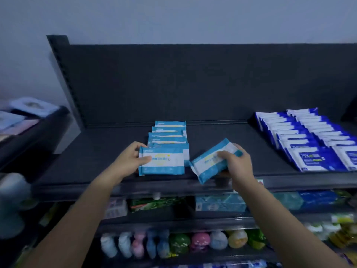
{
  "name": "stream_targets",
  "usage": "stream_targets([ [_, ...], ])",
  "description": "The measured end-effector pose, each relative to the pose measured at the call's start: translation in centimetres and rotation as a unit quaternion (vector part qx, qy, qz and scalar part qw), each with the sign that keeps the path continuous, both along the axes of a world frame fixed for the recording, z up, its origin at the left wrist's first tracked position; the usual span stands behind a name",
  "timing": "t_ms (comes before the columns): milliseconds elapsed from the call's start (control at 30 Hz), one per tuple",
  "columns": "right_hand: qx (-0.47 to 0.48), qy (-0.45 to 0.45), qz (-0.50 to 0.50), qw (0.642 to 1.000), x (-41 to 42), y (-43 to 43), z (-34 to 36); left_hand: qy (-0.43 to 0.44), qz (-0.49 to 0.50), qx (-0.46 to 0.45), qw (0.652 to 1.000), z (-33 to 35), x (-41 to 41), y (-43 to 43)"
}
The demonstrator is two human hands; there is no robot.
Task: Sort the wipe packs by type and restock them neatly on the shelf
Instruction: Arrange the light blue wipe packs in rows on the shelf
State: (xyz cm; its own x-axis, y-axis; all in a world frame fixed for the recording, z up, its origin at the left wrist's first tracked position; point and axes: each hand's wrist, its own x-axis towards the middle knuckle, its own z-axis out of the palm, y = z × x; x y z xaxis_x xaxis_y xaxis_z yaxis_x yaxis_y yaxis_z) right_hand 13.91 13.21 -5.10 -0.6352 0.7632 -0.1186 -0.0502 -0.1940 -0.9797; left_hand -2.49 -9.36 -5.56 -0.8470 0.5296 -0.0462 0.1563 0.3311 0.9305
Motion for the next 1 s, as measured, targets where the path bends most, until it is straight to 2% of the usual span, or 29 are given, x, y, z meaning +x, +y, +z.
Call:
stream_targets([
  [100,-0.024,0.041,-0.073,0.996,-2.1,0.5,0.0,0.038,-0.003,-0.012,0.999,-1.2,-2.5,-0.5],
  [167,-0.051,0.064,-0.078,0.994,-3.2,0.8,0.3,0.057,-0.032,-0.001,0.998,-1.5,-3.3,-0.1],
  [333,-0.084,0.077,0.028,0.993,-5.3,-0.7,0.5,0.13,-0.039,-0.06,0.989,-2.2,-3.1,0.9],
  [633,-0.093,0.081,0.106,0.987,-5.9,-2.1,-1.3,0.113,-0.073,-0.086,0.987,-2.0,-2.2,-0.1],
  [800,-0.011,0.034,0.157,0.987,-5.6,-1.8,-1.4,0.111,-0.058,-0.067,0.99,-1.8,-2.0,0.1],
  [900,0.11,-0.037,0.189,0.975,-5.5,-1.8,-1.8,0.124,-0.045,-0.066,0.989,-1.7,-2.0,0.3],
  [1000,0.154,-0.064,0.198,0.966,-6.0,-2.6,-2.1,0.101,-0.051,-0.06,0.992,-1.8,-2.1,0.4],
])
